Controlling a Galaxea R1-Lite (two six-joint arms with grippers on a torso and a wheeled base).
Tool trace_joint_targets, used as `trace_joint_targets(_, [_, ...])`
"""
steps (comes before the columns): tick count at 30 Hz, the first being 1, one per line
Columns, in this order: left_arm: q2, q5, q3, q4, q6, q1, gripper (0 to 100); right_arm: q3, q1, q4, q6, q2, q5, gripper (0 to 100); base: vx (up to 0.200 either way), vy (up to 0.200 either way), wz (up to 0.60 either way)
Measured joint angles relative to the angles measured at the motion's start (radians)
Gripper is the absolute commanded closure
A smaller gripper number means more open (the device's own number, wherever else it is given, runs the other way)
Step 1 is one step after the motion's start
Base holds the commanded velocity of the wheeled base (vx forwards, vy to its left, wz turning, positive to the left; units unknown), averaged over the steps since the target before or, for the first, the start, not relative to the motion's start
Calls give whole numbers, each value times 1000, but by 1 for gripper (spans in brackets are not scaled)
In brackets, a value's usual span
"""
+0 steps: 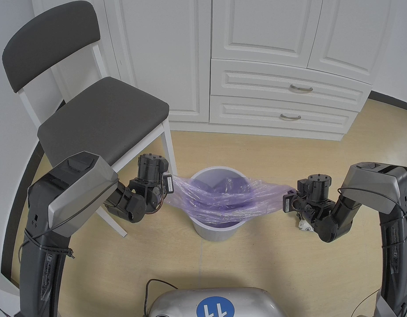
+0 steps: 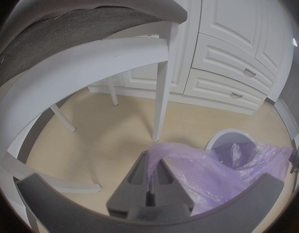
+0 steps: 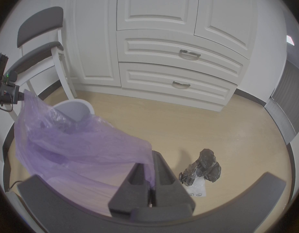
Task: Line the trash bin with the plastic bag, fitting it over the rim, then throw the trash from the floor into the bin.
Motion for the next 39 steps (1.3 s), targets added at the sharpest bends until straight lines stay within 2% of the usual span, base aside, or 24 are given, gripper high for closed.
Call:
trace_joint_targets(9, [-5,-1,38,14,43,16,100,51,-8,19,-12,-16,47,100,0,0,0])
trace_joint_targets(15, [-29,-8,117,17,112,12,100,117,-20,19,-100,-38,66,100,0,0,0])
trace_joint_targets(23, [-54,-11,199,10,158,-10,100,198,-26,20,-166,-69,84,100,0,0,0])
trace_joint_targets(32, [-89,-52,280,3,220,-16,100,255,-23,82,-204,-121,89,100,0,0,0])
trace_joint_targets(39, [-69,-51,283,-18,223,-29,100,251,-14,86,-207,-120,92,100,0,0,0])
